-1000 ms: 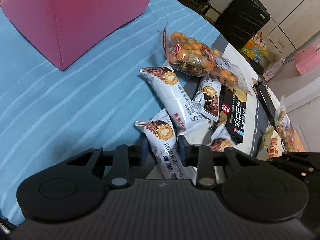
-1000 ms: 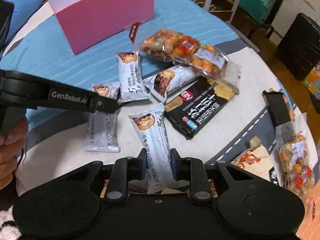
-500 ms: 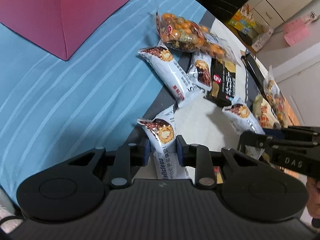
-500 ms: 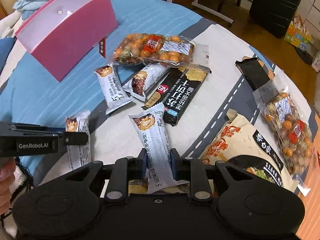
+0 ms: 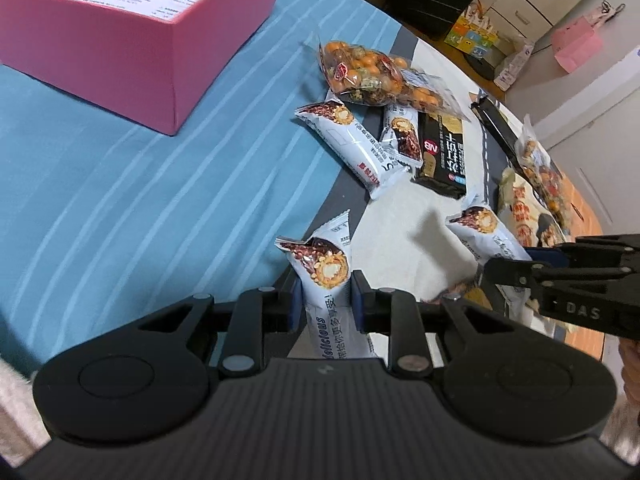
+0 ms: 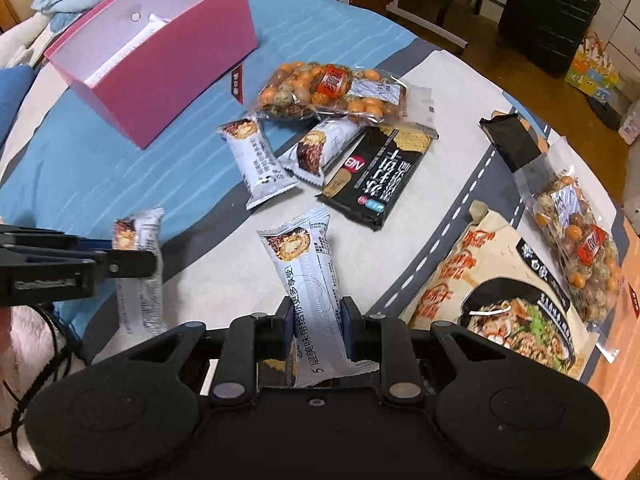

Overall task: Organize snacks
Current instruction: 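Lift both held white bars and carry them over the pink box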

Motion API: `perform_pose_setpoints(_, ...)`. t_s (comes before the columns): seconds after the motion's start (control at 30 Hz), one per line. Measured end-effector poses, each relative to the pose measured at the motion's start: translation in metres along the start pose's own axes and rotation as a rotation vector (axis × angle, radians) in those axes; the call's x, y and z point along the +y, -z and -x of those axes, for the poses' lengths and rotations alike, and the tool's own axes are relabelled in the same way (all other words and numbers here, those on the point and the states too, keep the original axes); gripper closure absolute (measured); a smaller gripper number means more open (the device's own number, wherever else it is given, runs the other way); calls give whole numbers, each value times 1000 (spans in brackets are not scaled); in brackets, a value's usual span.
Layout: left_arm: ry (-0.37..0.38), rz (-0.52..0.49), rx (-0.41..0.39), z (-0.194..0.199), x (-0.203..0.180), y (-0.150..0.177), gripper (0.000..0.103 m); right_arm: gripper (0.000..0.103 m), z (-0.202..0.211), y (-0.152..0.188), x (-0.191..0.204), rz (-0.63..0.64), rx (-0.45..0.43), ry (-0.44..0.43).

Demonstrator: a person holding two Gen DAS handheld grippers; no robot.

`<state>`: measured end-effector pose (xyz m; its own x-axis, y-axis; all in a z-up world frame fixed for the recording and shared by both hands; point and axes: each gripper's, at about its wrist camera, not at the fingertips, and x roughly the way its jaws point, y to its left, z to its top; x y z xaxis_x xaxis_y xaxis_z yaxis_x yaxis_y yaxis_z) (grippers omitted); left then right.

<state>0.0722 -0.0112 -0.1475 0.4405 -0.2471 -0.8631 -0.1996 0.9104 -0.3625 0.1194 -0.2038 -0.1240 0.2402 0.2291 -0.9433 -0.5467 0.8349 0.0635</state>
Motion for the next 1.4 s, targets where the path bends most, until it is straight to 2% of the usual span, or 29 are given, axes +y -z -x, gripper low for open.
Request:
perform_pose_setpoints(0.23, -6, -38, 11, 20, 8, 16, 79, 75, 7, 14, 26, 13, -11, -1)
perform_pose_setpoints(0.4, -53, -58, -31, 40, 15, 22, 79, 75, 24, 25, 55, 56, -58, -11)
perform_pose_setpoints(0.57, -24, -69, -38, 65, 25, 20, 79, 75, 37, 32, 77, 39, -71, -75)
perform_pose_setpoints(0.77, -26, -86, -77, 97, 38, 13, 79, 75, 56, 29, 105, 75, -91, -108)
perform_pose_setpoints(1.03, -24, -88, -91, 127, 60, -6, 79, 75, 73, 1, 135, 135, -121, -124)
perform_pose_setpoints(1.23, -20, -109, -92, 150, 77, -46, 79, 75, 84, -40, 152, 186, -154, -106)
perform_pose_setpoints(1.4, 14, -111, -145, 176, 91, -84, 79, 75, 84, -79, 160, 169, -209, -164)
